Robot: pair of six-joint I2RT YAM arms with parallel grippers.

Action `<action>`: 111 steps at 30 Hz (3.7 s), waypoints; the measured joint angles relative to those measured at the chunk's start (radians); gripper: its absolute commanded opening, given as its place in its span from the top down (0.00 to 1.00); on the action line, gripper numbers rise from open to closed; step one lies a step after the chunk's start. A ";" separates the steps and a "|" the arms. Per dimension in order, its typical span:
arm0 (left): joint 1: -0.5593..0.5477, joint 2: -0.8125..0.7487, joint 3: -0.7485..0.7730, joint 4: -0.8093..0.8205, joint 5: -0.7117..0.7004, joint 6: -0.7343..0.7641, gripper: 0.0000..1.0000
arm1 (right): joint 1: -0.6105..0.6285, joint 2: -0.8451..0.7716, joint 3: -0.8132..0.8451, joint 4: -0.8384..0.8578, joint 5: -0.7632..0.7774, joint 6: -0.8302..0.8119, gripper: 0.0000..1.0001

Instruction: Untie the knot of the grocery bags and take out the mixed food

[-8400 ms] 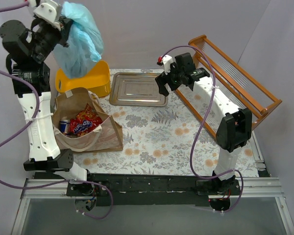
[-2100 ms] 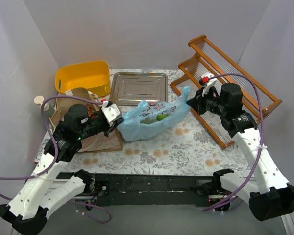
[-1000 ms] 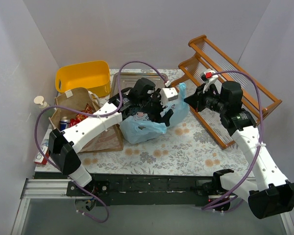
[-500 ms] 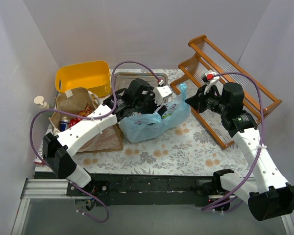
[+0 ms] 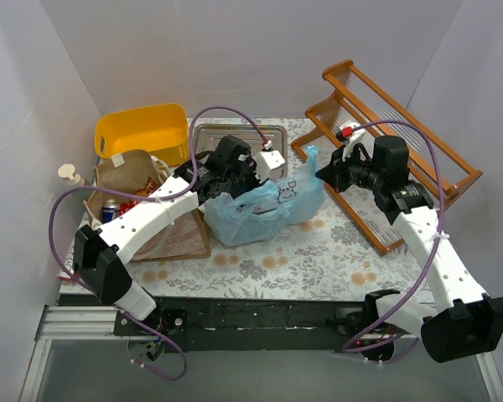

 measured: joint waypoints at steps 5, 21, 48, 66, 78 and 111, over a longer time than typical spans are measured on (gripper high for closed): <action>0.003 0.063 0.087 -0.035 0.014 0.052 1.00 | -0.001 -0.026 0.002 0.002 -0.022 0.002 0.97; 0.038 0.002 0.120 0.250 -0.076 0.025 1.00 | 0.351 -0.092 0.316 -0.060 0.056 -0.439 0.69; 0.040 0.014 0.143 0.286 -0.141 -0.045 1.00 | 0.846 0.171 -0.381 0.301 0.301 -0.533 0.85; 0.061 -0.011 0.105 0.271 -0.145 -0.055 0.52 | 0.665 -0.052 -0.311 0.169 0.281 -0.531 0.67; 0.116 -0.067 0.097 0.070 -0.212 -0.092 0.18 | 0.632 0.134 -0.280 0.293 0.385 -0.447 0.38; 0.131 -0.318 -0.214 -0.055 -0.231 -0.065 0.14 | 0.407 0.299 -0.259 0.505 0.496 -0.143 0.29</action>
